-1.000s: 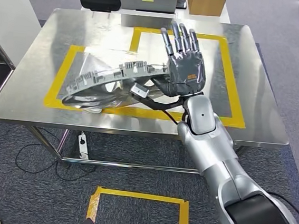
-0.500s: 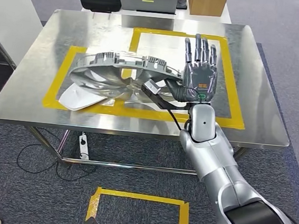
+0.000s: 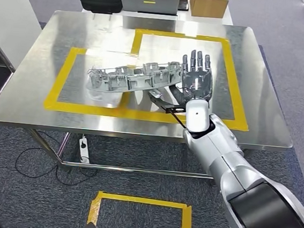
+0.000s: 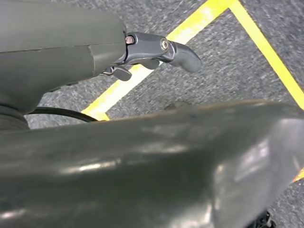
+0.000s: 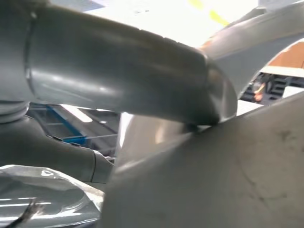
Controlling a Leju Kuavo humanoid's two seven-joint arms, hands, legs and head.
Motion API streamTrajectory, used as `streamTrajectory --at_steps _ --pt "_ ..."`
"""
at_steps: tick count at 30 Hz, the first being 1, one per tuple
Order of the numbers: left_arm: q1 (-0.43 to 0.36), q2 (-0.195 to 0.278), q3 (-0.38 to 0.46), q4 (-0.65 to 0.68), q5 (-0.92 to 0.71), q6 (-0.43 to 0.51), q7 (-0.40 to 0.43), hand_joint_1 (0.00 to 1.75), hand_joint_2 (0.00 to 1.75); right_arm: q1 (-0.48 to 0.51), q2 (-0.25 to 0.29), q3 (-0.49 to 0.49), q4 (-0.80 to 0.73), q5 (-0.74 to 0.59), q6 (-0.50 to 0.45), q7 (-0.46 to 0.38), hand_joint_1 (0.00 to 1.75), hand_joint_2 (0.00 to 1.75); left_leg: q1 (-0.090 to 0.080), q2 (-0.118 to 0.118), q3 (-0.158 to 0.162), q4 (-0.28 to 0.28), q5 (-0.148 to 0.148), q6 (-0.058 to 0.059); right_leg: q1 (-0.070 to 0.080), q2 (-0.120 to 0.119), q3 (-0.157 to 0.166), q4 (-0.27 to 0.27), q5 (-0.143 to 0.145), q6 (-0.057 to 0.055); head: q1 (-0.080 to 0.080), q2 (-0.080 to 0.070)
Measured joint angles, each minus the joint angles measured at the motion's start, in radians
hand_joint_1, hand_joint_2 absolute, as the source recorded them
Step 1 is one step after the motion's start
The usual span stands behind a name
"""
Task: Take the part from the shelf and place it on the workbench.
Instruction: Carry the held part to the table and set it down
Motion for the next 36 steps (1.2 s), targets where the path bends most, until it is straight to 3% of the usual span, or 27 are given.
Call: streamTrajectory --at_steps 2,5,6,7,8,10,12,16,18,20,21,22,23,25,26,28,31,33,35,36 --pt "-0.001 -0.001 -0.002 0.000 0.004 0.002 0.002 0.00 0.00 -0.014 -0.007 0.010 0.007 0.000 -0.022 0.034 0.00 0.00 0.005 0.001 0.004 -0.008 0.006 0.012 -0.001 0.000 -0.025 0.047 -0.033 0.010 0.004 0.000" --pt "-0.001 -0.001 -0.007 0.000 0.009 0.004 0.004 0.00 0.00 -0.032 -0.022 0.065 0.023 0.000 -0.024 0.076 0.00 0.00 0.006 0.001 0.004 -0.009 0.006 0.020 -0.004 0.000 -0.114 0.233 -0.116 0.020 0.008 0.000" --pt "0.000 -0.001 -0.010 0.000 0.011 0.004 0.004 0.00 0.00 -0.034 -0.026 0.092 0.029 0.000 -0.001 0.080 0.00 0.00 0.005 0.001 0.004 -0.009 0.005 0.020 -0.005 -0.001 -0.133 0.271 -0.122 0.022 0.008 0.000" --pt "0.000 -0.001 -0.013 0.000 0.013 0.004 0.005 0.00 0.00 -0.035 -0.028 0.120 0.036 0.000 0.028 0.080 0.00 0.00 0.006 0.000 0.005 -0.008 0.005 0.021 -0.006 -0.001 -0.136 0.272 -0.110 0.023 0.009 0.000" --pt "0.000 -0.001 -0.016 0.000 0.014 0.004 0.006 0.00 0.00 -0.035 -0.030 0.146 0.042 0.000 0.058 0.077 0.00 0.00 0.006 -0.001 0.005 -0.007 0.004 0.020 -0.007 -0.001 -0.118 0.232 -0.082 0.022 0.009 0.000" --pt "0.000 -0.001 -0.018 0.000 0.016 0.004 0.007 0.00 0.00 -0.035 -0.030 0.189 0.052 0.000 0.117 0.067 0.00 0.00 0.004 -0.002 0.004 -0.002 -0.001 0.013 -0.008 -0.002 -0.050 0.098 -0.021 0.019 0.010 0.000" --pt "-0.001 -0.001 -0.019 0.000 0.021 0.003 0.010 0.00 0.00 -0.034 -0.025 0.221 0.059 -0.002 0.200 0.049 0.00 0.00 0.000 -0.003 0.000 0.004 -0.004 0.003 -0.007 -0.002 -0.005 0.015 0.000 0.013 0.008 0.000" --pt "-0.001 0.000 -0.020 0.000 0.027 0.000 0.013 0.00 0.00 -0.031 -0.008 0.247 0.080 -0.014 0.437 -0.004 0.00 0.00 0.000 -0.002 -0.007 0.015 -0.015 -0.014 -0.008 -0.002 0.002 0.002 -0.001 -0.007 0.006 0.000" --pt "-0.002 0.000 -0.020 0.000 0.029 -0.001 0.014 0.00 0.00 -0.034 0.003 0.252 0.085 -0.014 0.484 -0.014 0.00 0.00 0.002 -0.001 -0.042 0.096 -0.062 -0.024 -0.012 -0.002 0.005 -0.001 0.001 -0.019 0.001 0.000" --pt "-0.002 0.001 -0.020 0.000 0.029 -0.001 0.014 0.00 0.00 -0.035 0.009 0.257 0.087 -0.010 0.524 -0.026 0.00 0.00 0.004 -0.001 -0.103 0.230 -0.118 -0.029 -0.011 -0.002 0.008 -0.001 -0.001 -0.025 -0.002 0.000" --pt "-0.002 0.001 -0.020 0.000 0.029 -0.001 0.014 0.00 0.00 -0.035 0.010 0.261 0.089 -0.007 0.552 -0.035 0.00 0.00 0.004 -0.001 -0.125 0.275 -0.129 -0.030 -0.010 -0.002 0.009 -0.001 -0.002 -0.026 -0.002 0.000" --pt "-0.001 0.001 -0.020 0.000 0.029 -0.001 0.014 0.00 0.00 -0.035 0.011 0.266 0.090 -0.004 0.581 -0.043 0.00 0.00 0.004 -0.001 -0.132 0.284 -0.119 -0.030 -0.010 -0.002 0.010 -0.001 -0.003 -0.026 -0.002 0.000" --pt "-0.001 0.001 -0.020 0.000 0.029 -0.001 0.014 0.00 0.00 -0.036 0.011 0.271 0.091 -0.003 0.609 -0.051 0.00 0.00 0.004 -0.001 -0.120 0.254 -0.092 -0.028 -0.010 -0.001 0.011 -0.001 -0.004 -0.026 -0.002 0.000" --pt "-0.001 0.001 -0.021 0.000 0.029 -0.001 0.014 0.00 0.00 -0.040 0.013 0.280 0.093 -0.001 0.667 -0.066 0.00 0.00 0.003 0.000 -0.060 0.123 -0.022 -0.020 -0.009 -0.001 0.015 0.000 -0.007 -0.023 -0.002 0.000" --pt "-0.002 0.001 -0.021 0.000 0.029 -0.001 0.015 0.00 0.00 -0.043 0.013 0.284 0.093 0.000 0.701 -0.074 0.00 0.00 0.002 0.000 -0.032 0.064 -0.002 -0.016 -0.007 0.000 0.014 0.002 -0.008 -0.019 -0.001 0.000" --pt "-0.004 0.001 -0.022 0.000 0.029 -0.002 0.016 0.00 0.00 -0.047 0.013 0.290 0.097 0.000 0.763 -0.086 0.00 0.00 -0.002 0.000 -0.009 0.012 0.002 -0.010 -0.004 0.000 0.010 0.002 -0.008 -0.010 -0.001 0.000" --pt "-0.003 0.001 -0.025 0.000 0.029 -0.004 0.018 0.00 0.00 -0.051 0.012 0.295 0.101 -0.004 0.806 -0.095 0.00 0.00 0.000 0.001 -0.007 0.003 0.004 0.003 -0.006 -0.001 0.002 0.009 -0.016 0.005 0.000 0.000" --pt "-0.004 0.000 -0.027 0.000 0.029 -0.005 0.018 0.00 0.00 -0.058 0.009 0.296 0.103 -0.019 0.812 -0.097 0.00 0.00 0.003 0.002 -0.004 -0.003 0.007 0.015 -0.007 -0.001 -0.032 0.077 -0.058 0.013 0.004 0.000" --pt "-0.005 0.000 -0.029 0.000 0.028 -0.006 0.019 0.00 0.00 -0.063 0.006 0.294 0.105 -0.045 0.795 -0.096 0.00 0.00 0.003 0.002 -0.004 -0.003 0.007 0.020 -0.007 -0.001 -0.094 0.208 -0.116 0.018 0.006 0.000" --pt "-0.005 0.001 -0.030 0.000 0.029 -0.006 0.020 0.00 0.00 -0.064 0.004 0.291 0.106 -0.058 0.775 -0.096 0.00 0.00 0.003 0.002 -0.004 -0.003 0.006 0.020 -0.007 -0.001 -0.120 0.262 -0.133 0.019 0.006 0.000"
